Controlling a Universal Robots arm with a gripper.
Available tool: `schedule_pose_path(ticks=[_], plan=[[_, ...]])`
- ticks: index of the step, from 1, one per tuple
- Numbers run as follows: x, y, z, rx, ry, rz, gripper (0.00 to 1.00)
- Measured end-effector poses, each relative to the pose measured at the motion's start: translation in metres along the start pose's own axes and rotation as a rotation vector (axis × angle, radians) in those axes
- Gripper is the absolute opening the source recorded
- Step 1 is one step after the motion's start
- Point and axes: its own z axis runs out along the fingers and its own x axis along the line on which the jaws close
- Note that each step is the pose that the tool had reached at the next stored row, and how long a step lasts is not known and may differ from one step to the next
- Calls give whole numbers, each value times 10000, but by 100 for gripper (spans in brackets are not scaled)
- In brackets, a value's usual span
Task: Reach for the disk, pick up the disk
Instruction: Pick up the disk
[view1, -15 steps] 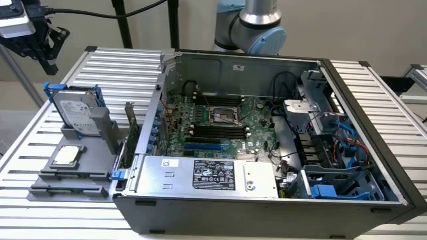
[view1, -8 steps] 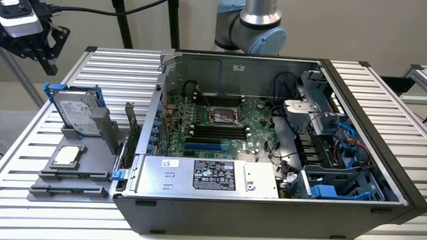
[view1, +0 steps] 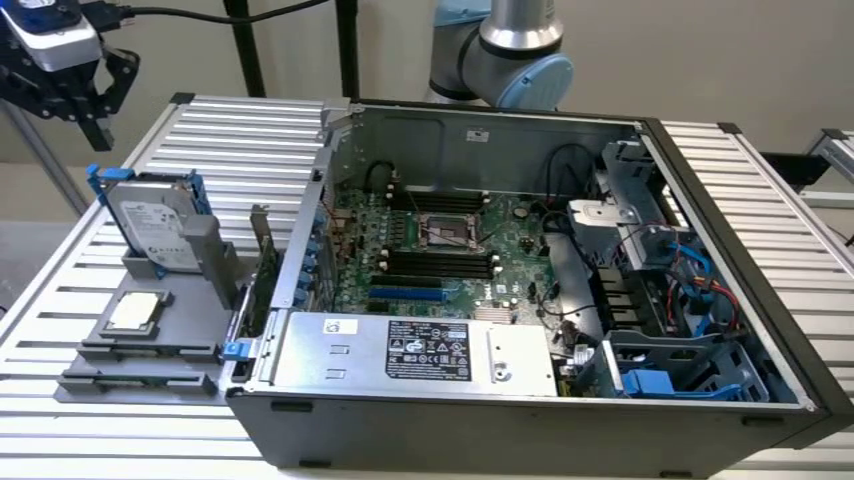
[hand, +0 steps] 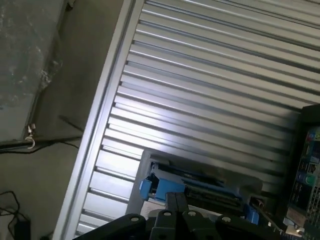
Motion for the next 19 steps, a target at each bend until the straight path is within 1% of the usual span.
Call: schedule_pose_path(ticks=[19], plan=[[0,-1,0,2,128,-3459,11]])
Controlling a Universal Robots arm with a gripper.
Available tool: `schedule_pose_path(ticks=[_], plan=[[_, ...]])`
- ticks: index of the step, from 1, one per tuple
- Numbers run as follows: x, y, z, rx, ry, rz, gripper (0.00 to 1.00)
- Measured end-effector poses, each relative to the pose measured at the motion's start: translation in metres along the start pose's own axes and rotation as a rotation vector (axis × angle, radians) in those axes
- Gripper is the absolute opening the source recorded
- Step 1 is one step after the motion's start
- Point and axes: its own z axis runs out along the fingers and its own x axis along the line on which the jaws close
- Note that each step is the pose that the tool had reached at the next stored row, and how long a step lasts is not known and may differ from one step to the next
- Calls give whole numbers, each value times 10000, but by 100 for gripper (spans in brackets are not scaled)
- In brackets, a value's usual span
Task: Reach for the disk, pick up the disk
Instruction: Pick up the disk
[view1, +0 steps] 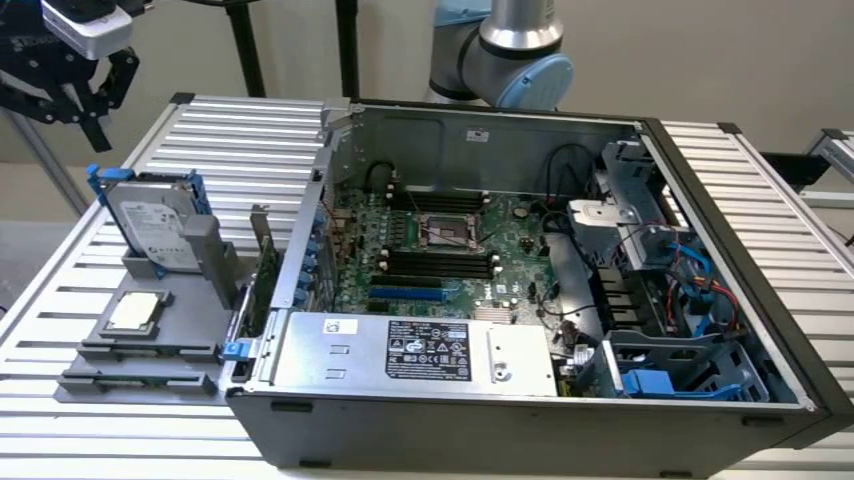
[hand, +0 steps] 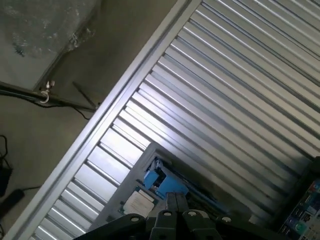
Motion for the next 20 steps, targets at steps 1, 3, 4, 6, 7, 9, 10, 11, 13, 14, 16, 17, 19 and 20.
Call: schedule_pose_path(ticks=[1,3,4,6,7,9,10,11,13,14,16,17,19,20], plan=[[0,0,0,0,7,-186,11],[0,0,0,0,22,-551,11],[0,0,0,1,27,-730,11],[0,1,0,1,40,-1094,11],[0,1,0,1,47,-1273,11],[0,0,0,1,60,-1638,11],[0,0,0,1,67,-1819,11],[0,0,0,1,73,-1998,11],[0,0,0,1,88,-2364,11],[0,0,0,1,95,-2553,11],[0,0,0,2,107,-2908,11],[0,0,0,2,114,-3088,11],[0,0,0,2,127,-3453,11],[0,0,0,2,135,-3638,11]])
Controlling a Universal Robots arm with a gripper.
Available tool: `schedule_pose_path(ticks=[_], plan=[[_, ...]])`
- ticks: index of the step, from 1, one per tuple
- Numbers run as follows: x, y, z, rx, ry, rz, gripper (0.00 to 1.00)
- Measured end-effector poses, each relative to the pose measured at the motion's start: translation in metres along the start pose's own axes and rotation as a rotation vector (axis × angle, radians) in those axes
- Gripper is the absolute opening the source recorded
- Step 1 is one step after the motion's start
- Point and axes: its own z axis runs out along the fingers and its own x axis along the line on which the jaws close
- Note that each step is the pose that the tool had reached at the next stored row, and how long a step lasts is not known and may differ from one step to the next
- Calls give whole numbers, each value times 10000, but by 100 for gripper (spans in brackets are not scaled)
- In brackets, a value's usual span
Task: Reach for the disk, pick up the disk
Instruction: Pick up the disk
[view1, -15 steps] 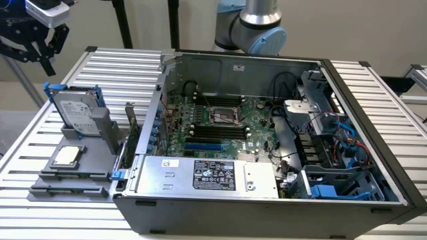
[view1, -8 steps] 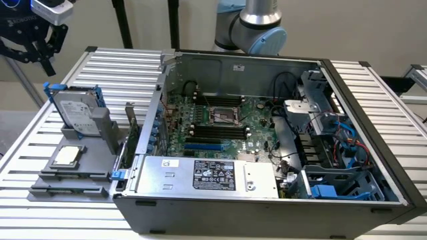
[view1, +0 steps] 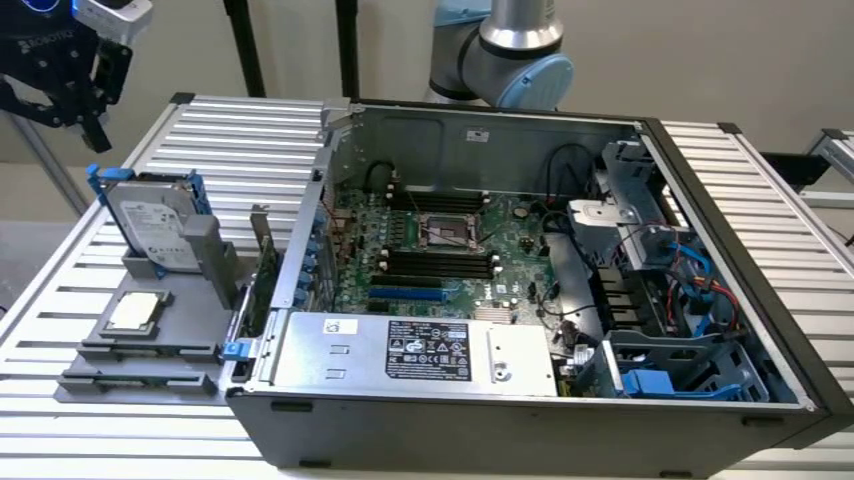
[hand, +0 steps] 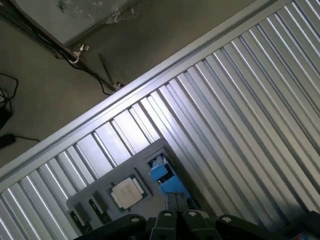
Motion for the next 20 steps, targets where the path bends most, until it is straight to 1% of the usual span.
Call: schedule_pose_path(ticks=[20], plan=[[0,0,0,2,134,-3637,11]])
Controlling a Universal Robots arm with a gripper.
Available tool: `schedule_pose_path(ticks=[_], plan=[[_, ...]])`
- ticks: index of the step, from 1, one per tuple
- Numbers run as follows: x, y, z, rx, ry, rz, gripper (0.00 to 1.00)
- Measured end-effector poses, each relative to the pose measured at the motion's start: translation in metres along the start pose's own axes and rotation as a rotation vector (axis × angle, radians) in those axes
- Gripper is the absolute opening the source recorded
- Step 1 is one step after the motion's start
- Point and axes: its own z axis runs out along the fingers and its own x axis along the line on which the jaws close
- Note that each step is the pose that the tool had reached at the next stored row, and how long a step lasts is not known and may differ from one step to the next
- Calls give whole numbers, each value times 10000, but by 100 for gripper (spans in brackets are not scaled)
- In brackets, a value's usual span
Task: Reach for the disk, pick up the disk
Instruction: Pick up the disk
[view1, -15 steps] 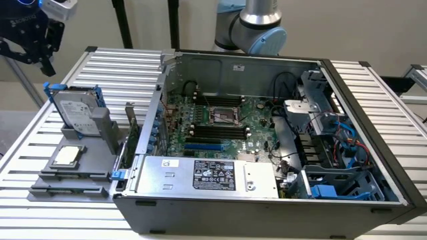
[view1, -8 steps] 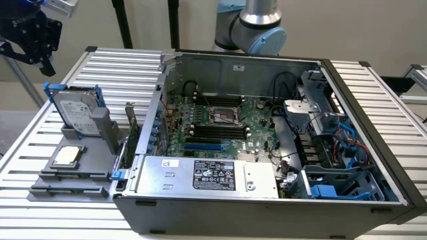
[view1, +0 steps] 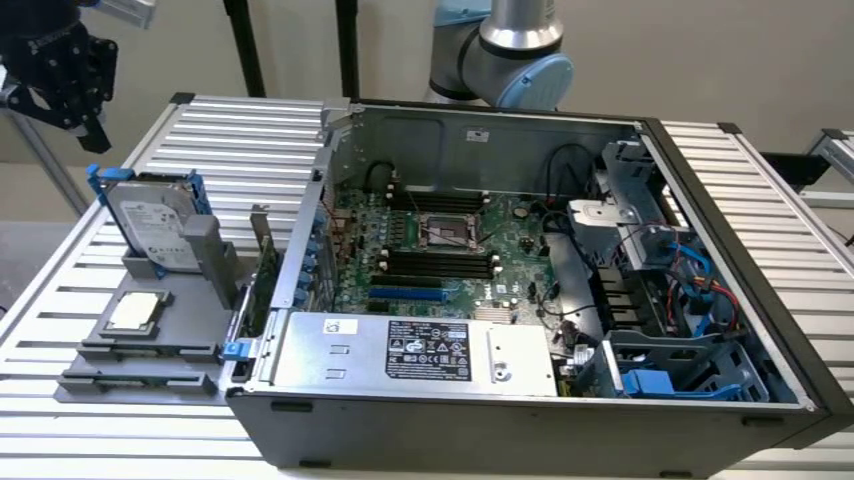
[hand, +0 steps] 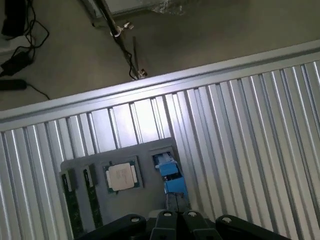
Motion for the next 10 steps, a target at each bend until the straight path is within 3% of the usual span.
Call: schedule_pose_path(ticks=[10], plan=[[0,0,14,32,63,-1801,11]])
